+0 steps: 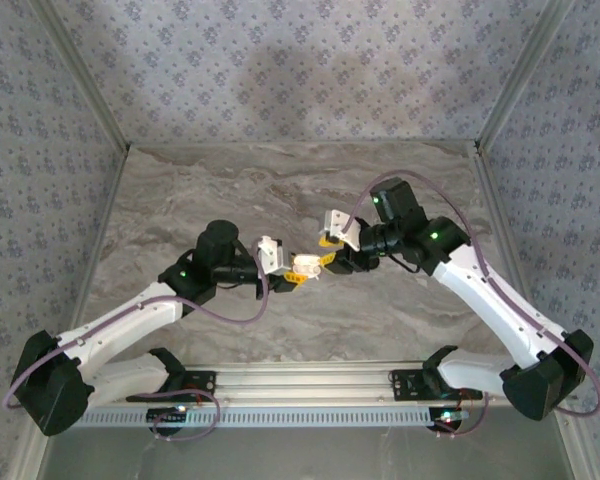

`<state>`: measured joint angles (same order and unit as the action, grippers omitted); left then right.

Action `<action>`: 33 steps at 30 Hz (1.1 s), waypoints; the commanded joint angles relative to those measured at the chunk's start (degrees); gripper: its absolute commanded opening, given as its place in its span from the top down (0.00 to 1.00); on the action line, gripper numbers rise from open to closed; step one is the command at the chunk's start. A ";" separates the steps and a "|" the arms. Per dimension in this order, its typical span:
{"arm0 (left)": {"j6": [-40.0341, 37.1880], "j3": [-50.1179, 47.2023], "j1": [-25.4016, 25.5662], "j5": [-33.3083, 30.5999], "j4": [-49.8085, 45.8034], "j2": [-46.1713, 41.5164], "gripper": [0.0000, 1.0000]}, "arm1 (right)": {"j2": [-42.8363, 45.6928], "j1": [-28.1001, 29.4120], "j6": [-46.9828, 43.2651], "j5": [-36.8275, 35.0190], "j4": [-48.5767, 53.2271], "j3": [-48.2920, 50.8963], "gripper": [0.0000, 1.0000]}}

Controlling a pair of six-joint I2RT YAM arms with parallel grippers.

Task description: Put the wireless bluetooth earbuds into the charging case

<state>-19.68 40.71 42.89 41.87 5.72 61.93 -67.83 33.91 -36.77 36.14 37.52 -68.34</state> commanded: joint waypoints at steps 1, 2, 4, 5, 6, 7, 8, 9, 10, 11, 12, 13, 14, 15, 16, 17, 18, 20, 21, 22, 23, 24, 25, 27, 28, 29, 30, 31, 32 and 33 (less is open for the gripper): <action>-0.53 -0.45 0.45 3.38 0.03 -1.11 0.83 | 0.68 -1.02 2.33 -0.45 -3.92 1.62 0.58; -0.38 -0.45 0.48 3.40 0.28 -1.11 0.83 | 0.68 -1.14 2.82 -0.41 -4.52 1.63 0.59; 0.02 -0.84 0.44 3.39 0.98 -1.20 0.83 | 0.64 -1.47 3.17 -0.18 -4.72 1.76 0.59; 0.29 -1.10 0.44 3.31 1.45 -1.28 0.83 | 0.77 -1.69 3.49 -0.08 -4.73 1.76 0.58; 0.79 -1.53 0.45 3.23 2.40 -1.36 0.83 | 0.84 -1.90 4.04 0.13 -4.78 1.87 0.59; 1.31 -1.99 0.49 3.14 3.36 -1.37 0.83 | 0.93 -2.12 4.49 0.52 -4.82 1.89 0.58; 1.82 -2.33 0.46 3.00 4.23 -1.38 0.83 | 1.03 -2.43 4.96 0.99 -4.91 1.88 0.58; 2.41 -2.92 0.36 2.81 5.23 -1.29 0.84 | 1.36 -2.68 5.66 1.72 -5.15 2.04 0.58; 3.26 -3.61 0.35 2.42 6.71 -1.16 0.84 | 1.62 -3.09 6.64 2.36 -5.52 2.19 0.58; 4.22 -4.43 0.16 2.03 8.37 -1.03 0.84 | 1.94 -3.27 8.00 2.53 -6.01 2.41 0.57; 5.72 -5.56 -0.19 1.53 10.80 -0.86 0.84 | 2.26 -3.65 10.11 2.41 -6.52 2.46 0.56; 7.42 -6.78 -0.78 1.06 13.57 -0.66 0.84 | 2.35 -3.93 12.48 1.79 -6.51 2.42 0.55; 9.41 -7.84 -1.34 0.54 15.94 -0.46 0.85 | 2.44 -4.17 14.53 0.90 -6.50 2.35 0.55; 11.59 -9.07 -2.05 -0.48 18.75 -0.29 0.85 | 2.30 -4.38 17.45 -0.19 -6.09 2.31 0.54; 13.76 -10.30 -2.90 -1.49 21.57 -0.07 0.85 | 2.24 -4.55 20.04 -1.50 -5.69 2.28 0.54; 15.79 -11.17 -3.66 -2.05 23.75 0.15 0.85 | 2.10 -4.64 22.31 -2.86 -5.40 2.38 0.54; 17.87 -12.32 -4.46 -2.92 26.11 0.37 0.85 | 1.87 -4.66 25.34 -4.72 -5.26 2.58 0.53; 21.33 -14.27 -5.93 -5.76 29.37 0.64 0.85 | 1.02 -4.60 30.50 -7.70 -5.18 2.69 0.53; 22.80 -15.22 -6.55 -7.35 30.25 0.73 0.85 | 0.37 -4.63 32.72 -8.90 -4.41 2.71 0.53; 23.87 -15.96 -7.13 -8.52 30.69 0.67 0.86 | -0.50 -4.48 35.01 -10.29 -3.68 2.38 0.53; 24.66 -16.62 -7.49 -9.00 31.28 0.64 0.85 | -1.45 -4.39 37.00 -11.71 -3.34 2.12 0.53; 25.30 -17.25 -7.80 -9.71 31.42 0.56 0.85 | -2.78 -4.23 38.84 -13.24 -1.31 1.61 0.53; 25.88 -17.53 -8.04 -10.37 31.13 0.56 0.85 | -4.34 -4.08 40.82 -14.52 0.01 0.73 0.53; 26.79 -18.25 -8.47 -10.98 31.28 0.56 0.85 | -7.86 -3.88 44.20 -16.89 3.05 -2.21 0.54; 27.31 -18.66 -8.65 -11.80 31.29 0.47 0.86 | -10.23 -3.74 45.82 -18.02 5.00 -3.63 0.54; 27.77 -19.17 -8.77 -12.41 31.61 0.40 0.85 | -12.20 -3.61 46.97 -18.80 6.55 -4.99 0.54; 28.25 -19.79 -8.84 -13.07 31.93 0.26 0.86 | -14.54 -3.46 47.95 -19.38 8.39 -6.46 0.53; 28.62 -20.31 -8.88 -13.99 32.01 -0.04 0.86 | -16.85 -3.23 48.88 -20.14 9.94 -7.79 0.52; 28.80 -20.76 -8.86 -14.53 31.99 -0.25 0.85 | -18.56 -2.92 49.39 -20.94 11.14 -8.74 0.53; 28.91 -21.29 -8.82 -15.16 31.91 -0.71 0.85 | -20.54 -2.45 49.55 -21.84 12.32 -9.64 0.52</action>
<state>6.85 20.67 34.37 29.28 34.70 62.57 -85.10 30.46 7.66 18.59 42.46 -74.83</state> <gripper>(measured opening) 0.219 0.478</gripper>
